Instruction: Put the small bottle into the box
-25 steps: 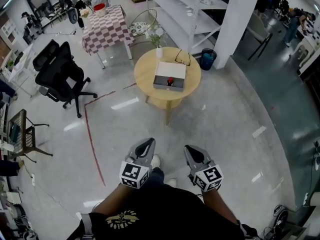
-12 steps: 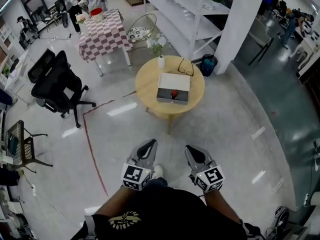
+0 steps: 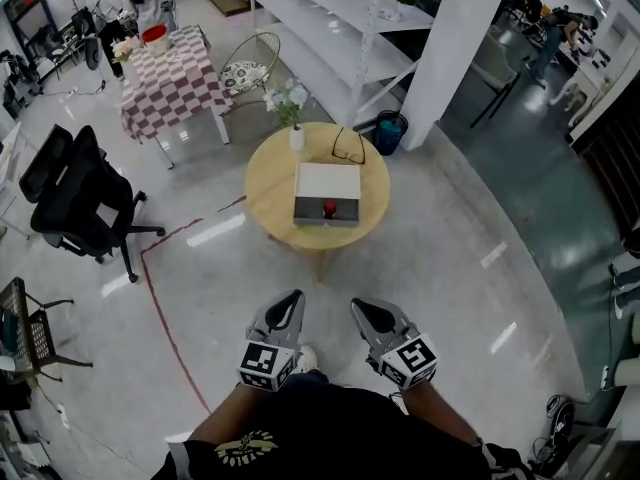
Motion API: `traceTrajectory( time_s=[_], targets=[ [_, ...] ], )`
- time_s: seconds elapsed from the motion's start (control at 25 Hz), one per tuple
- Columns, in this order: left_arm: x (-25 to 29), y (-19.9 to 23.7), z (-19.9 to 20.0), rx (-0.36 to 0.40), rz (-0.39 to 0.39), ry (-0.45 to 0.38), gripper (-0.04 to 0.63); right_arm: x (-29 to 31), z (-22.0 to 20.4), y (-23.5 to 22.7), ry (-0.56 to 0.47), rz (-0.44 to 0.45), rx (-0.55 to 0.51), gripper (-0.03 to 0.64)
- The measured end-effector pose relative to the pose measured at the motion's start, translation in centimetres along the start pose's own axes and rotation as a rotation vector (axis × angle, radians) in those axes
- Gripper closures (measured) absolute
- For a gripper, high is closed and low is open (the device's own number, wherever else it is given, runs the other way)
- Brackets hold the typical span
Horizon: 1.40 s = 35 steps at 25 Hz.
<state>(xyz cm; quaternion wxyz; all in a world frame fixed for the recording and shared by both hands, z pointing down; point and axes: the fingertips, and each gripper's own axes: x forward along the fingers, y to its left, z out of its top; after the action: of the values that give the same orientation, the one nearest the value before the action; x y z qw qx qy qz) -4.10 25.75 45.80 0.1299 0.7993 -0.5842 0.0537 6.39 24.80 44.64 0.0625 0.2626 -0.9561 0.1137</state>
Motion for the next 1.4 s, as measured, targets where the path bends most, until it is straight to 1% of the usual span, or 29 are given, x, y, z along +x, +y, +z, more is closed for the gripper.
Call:
traceTrajectory(
  time_s=[0.12, 0.24, 0.36, 0.56, 0.72, 0.88, 1.08, 1.2, 1.28, 1.4],
  targets=[
    [1.4, 0.5, 0.9, 0.000, -0.050, 0.001, 0.595, 1.1, 1.2, -0.4, -0.004, -0.027, -0.005, 0.611],
    [2.3, 0.3, 2.3, -0.005, -0.106, -0.024, 0.595, 1.4, 2.3, -0.9, -0.016, -0.067, 0.013, 0.611],
    [2.8, 0.6, 3.0, 0.000, -0.126, -0.042, 0.595, 1.2, 2.5, -1.4, -0.005, -0.110, 0.003, 0.611],
    [2.9, 1.4, 2.7, -0.030, -0.109, -0.075, 0.595, 0.2, 2.3, -2.1, 0.029, -0.155, -0.005, 0.611],
    [2.7, 1.8, 1.9, -0.054, -0.083, -0.053, 0.595, -0.2, 2.5, -1.9, 0.032, -0.151, -0.009, 0.611],
    [2.2, 2.8, 1.9, -0.056, -0.055, -0.065, 0.595, 0.6, 2.5, -1.7, 0.037, -0.124, -0.013, 0.611],
    [1.3, 4.4, 2.1, -0.035, 0.010, -0.073, 0.595, 1.9, 2.4, -2.1, 0.009, -0.095, -0.001, 0.611],
    [1.0, 4.3, 2.5, -0.029, 0.016, -0.069, 0.595, 2.1, 2.7, -2.4, -0.006, -0.096, 0.002, 0.611],
    [1.0, 4.1, 2.9, -0.021, 0.011, -0.069, 0.595, 2.1, 3.2, -2.4, -0.015, -0.096, -0.019, 0.611],
    [1.6, 4.0, 3.0, -0.016, 0.016, -0.064, 0.595, 2.1, 2.9, -2.8, -0.005, -0.102, -0.033, 0.611]
  ],
)
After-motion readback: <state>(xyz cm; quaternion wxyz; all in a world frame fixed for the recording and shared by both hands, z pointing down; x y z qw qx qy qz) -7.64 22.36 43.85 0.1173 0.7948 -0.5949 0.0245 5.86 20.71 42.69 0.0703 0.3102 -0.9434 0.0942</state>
